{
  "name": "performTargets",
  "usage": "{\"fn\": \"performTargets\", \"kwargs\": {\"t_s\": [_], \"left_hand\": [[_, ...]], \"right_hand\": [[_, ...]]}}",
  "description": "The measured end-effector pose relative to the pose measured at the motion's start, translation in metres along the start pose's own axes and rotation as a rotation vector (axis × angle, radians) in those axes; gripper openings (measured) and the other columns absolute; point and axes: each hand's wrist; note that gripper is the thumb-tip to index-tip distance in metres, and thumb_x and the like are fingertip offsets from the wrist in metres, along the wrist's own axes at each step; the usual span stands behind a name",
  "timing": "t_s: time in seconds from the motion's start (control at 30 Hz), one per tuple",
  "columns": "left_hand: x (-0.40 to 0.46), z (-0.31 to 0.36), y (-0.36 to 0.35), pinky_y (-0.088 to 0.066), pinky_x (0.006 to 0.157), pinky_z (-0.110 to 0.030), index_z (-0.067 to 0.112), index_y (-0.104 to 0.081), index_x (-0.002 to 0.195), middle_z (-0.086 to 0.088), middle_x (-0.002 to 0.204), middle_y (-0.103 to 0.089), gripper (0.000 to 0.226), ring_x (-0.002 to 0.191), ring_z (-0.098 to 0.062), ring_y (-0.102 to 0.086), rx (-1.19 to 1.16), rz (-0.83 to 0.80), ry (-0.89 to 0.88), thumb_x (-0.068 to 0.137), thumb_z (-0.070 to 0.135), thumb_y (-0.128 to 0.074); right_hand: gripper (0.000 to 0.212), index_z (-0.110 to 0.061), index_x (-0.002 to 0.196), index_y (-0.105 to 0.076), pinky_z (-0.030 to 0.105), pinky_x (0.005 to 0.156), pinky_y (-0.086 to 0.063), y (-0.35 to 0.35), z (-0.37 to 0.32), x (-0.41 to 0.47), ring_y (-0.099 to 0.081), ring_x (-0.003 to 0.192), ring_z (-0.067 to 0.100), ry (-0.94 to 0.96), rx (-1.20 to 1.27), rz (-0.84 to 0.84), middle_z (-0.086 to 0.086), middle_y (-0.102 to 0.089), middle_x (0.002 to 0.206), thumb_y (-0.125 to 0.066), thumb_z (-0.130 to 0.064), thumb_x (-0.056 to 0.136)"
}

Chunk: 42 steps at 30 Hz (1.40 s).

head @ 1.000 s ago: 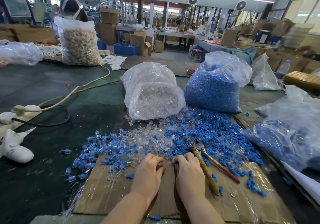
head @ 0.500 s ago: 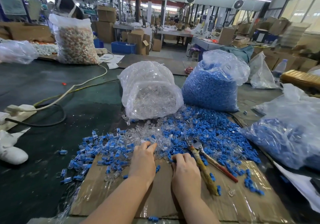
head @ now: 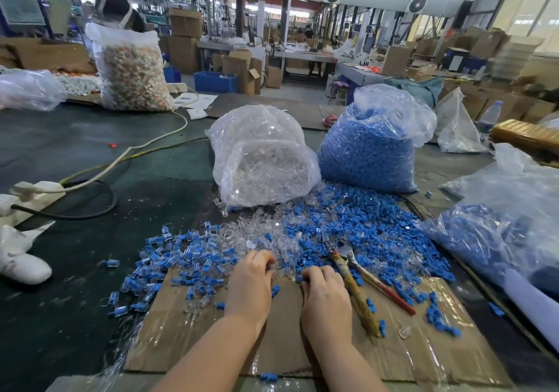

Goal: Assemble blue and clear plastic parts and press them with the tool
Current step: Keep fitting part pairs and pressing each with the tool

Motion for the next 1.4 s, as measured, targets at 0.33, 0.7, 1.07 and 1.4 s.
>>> {"fn": "performTargets", "kwargs": {"t_s": [0.33,0.7,1.07,1.4], "left_hand": [[-0.028,0.000,-0.004,-0.036,0.079,0.004,0.016,-0.060,0.116,0.015,0.098,-0.052,0.033,0.086,0.003,-0.050,-0.148,0.070,0.016,0.085,0.003,-0.060],[-0.031,-0.002,0.003,-0.034,0.075,0.002,0.018,-0.070,0.106,0.011,0.093,-0.065,0.025,0.086,-0.003,-0.054,-0.115,0.111,-0.014,0.084,0.007,-0.064],[-0.030,0.001,0.003,-0.032,0.075,0.003,0.012,-0.072,0.102,0.014,0.089,-0.056,0.019,0.082,-0.003,-0.053,-0.139,0.059,-0.049,0.086,0.008,-0.061],[-0.031,0.003,0.006,-0.028,0.084,0.008,0.001,-0.060,0.118,0.009,0.108,-0.048,0.032,0.090,0.003,-0.047,-0.231,0.193,0.052,0.087,0.006,-0.060]], "right_hand": [[0.013,-0.020,0.104,-0.054,0.023,0.080,-0.035,0.003,0.000,-0.005,-0.045,0.095,0.015,0.033,0.070,0.068,-0.003,-0.051,0.103,-0.045,-0.017,0.095],[0.019,-0.017,0.080,-0.064,0.035,0.065,-0.045,0.011,-0.007,-0.011,-0.060,0.073,0.022,0.088,0.063,0.194,-0.003,-0.063,0.076,-0.076,-0.005,0.072],[0.007,-0.013,0.081,-0.065,0.036,0.068,-0.044,0.011,-0.005,-0.013,-0.057,0.075,0.025,0.144,0.132,0.155,0.002,-0.063,0.079,-0.068,-0.006,0.080],[0.018,-0.012,0.079,-0.065,0.034,0.067,-0.046,0.011,-0.006,-0.014,-0.057,0.072,0.024,0.131,0.131,0.153,0.001,-0.062,0.077,-0.070,0.003,0.073]]}}
Point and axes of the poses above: each hand's wrist, its own x-axis towards the middle knuckle, its own y-axis out of the back of the hand, z = x × y
